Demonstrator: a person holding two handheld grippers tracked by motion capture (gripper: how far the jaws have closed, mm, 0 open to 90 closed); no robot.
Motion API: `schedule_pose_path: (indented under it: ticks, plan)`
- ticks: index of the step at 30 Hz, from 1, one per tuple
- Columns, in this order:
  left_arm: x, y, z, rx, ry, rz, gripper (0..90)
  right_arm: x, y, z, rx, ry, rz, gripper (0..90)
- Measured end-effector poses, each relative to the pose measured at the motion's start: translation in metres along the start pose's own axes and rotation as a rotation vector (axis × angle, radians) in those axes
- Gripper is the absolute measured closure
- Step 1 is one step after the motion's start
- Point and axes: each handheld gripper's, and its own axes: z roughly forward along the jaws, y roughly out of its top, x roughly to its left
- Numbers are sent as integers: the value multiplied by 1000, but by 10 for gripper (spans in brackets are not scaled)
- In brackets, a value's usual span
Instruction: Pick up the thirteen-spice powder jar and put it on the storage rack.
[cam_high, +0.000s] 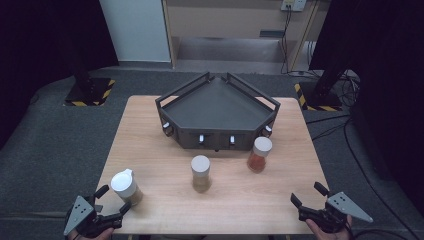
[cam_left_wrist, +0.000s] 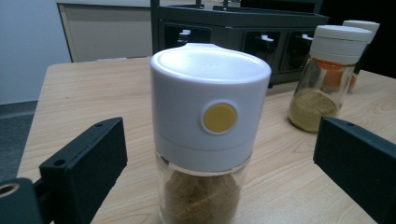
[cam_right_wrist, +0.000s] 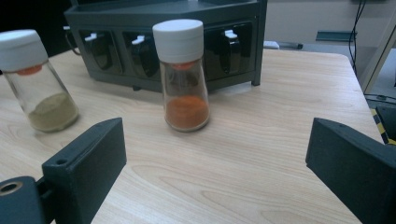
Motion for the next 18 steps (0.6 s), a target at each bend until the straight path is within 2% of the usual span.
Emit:
schedule_pose_path:
  ticks: [9, 18]
  plan:
    - [1, -1, -1, 0, 1, -1, 15, 4, 2, 3, 4, 1, -37, 50]
    - [-1, 1, 0, 7, -3, 9, 14, 5, 2, 3, 3, 2, -38, 50]
